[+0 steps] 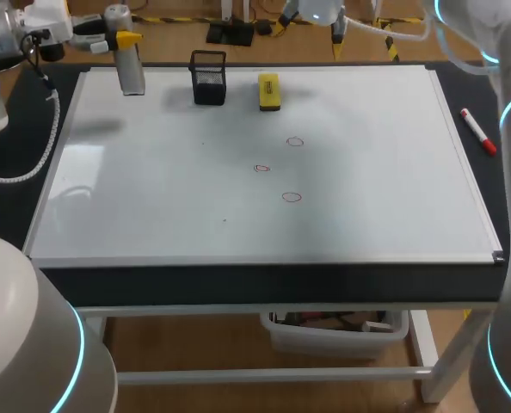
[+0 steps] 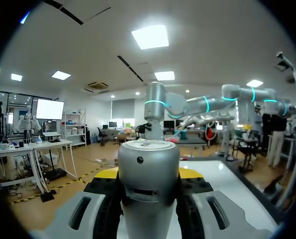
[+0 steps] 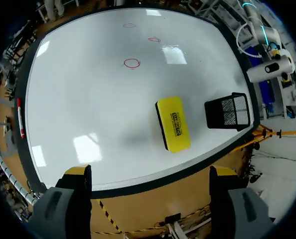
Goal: Pick up the inspection probe, press it on each red-marked spot on the whiteboard one by one, put down the probe, pick up the eraser, and wipe off all the red marks.
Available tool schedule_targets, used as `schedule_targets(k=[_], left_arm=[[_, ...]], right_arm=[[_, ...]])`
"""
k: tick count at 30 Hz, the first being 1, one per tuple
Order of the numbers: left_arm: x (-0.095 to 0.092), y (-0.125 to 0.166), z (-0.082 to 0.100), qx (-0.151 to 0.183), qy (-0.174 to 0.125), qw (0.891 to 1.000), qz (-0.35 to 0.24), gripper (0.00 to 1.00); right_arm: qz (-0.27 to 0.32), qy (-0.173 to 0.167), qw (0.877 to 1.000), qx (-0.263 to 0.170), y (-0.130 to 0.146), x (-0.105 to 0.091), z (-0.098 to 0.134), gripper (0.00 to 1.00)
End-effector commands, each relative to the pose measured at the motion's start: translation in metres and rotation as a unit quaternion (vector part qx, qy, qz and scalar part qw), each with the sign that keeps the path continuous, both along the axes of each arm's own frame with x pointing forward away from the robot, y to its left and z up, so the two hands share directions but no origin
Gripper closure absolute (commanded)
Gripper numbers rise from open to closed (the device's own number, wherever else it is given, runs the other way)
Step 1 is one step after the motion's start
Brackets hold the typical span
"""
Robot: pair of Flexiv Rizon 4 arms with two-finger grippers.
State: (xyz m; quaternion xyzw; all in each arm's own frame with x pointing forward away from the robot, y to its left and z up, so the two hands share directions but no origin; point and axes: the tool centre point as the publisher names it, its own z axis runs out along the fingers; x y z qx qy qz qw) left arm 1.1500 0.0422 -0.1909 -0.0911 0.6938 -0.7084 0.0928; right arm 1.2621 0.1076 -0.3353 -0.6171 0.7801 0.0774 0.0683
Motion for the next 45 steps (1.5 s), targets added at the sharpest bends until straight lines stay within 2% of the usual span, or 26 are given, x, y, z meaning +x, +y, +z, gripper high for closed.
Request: schedule_targets(k=[1,11,16,27,29,45], left_arm=[[-0.002,-0.001,0.002,0.001,-0.001,1.0,0.003,1.0],[-0.002,-0.001,0.002,0.001,-0.001,1.0,0.003,1.0],[-0.002,-0.001,0.002,0.001,-0.001,1.0,0.003,1.0],[-0.002,-0.001,0.002,0.001,-0.001,1.0,0.003,1.0],[-0.002,-0.001,0.002,0.001,-0.001,1.0,0.003,1.0],[-0.002,-0.001,0.002,0.001,-0.001,1.0,0.003,1.0]], right_arm=[[0.048,0.048,0.993,-0.096,0.012,0.009,-0.009,0.0],[0.094,0.044,0.99,-0.095,0.03,0.002,-0.027,0.0],[0.13,0.044,0.987,-0.079,0.041,-0.005,-0.036,0.0],[0.16,0.06,0.983,-0.064,0.06,-0.01,-0.056,0.0],[0.166,0.069,0.983,-0.045,0.063,-0.01,-0.058,0.0],[0.194,0.105,0.973,-0.065,0.08,-0.023,-0.086,0.0]])
